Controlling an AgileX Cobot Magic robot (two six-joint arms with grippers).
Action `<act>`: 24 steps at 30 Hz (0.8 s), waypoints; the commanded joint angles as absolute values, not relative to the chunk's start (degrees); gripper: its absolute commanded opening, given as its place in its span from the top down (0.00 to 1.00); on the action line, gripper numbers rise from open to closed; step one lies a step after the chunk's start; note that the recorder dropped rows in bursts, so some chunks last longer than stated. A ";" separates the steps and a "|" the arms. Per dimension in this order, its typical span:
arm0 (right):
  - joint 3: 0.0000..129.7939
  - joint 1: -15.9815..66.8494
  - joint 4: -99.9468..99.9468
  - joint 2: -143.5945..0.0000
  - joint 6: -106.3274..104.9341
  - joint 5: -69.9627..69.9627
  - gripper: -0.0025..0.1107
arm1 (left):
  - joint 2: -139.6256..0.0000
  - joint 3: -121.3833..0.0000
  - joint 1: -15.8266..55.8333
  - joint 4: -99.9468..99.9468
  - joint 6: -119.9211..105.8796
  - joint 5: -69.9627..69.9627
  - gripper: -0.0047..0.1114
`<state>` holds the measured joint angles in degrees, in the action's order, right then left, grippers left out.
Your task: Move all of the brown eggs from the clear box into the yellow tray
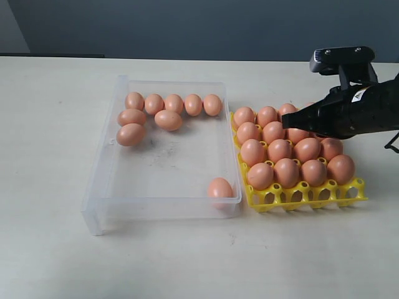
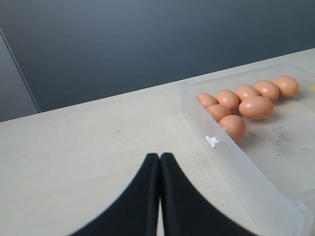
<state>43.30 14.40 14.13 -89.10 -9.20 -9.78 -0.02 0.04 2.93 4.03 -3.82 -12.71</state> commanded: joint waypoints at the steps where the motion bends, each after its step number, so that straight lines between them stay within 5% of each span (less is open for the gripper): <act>1: 43.50 14.00 14.91 -88.63 -9.25 -9.39 0.98 | 0.00 0.00 2.96 4.03 -3.65 -11.88 0.96; 24: 46.07 14.00 14.01 -87.63 -10.75 -9.95 0.98 | 0.00 0.00 2.96 4.03 -3.65 -11.88 0.96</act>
<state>46.49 14.34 14.12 -88.95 -10.58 -10.45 -0.02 0.04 2.93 4.03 -3.82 -12.71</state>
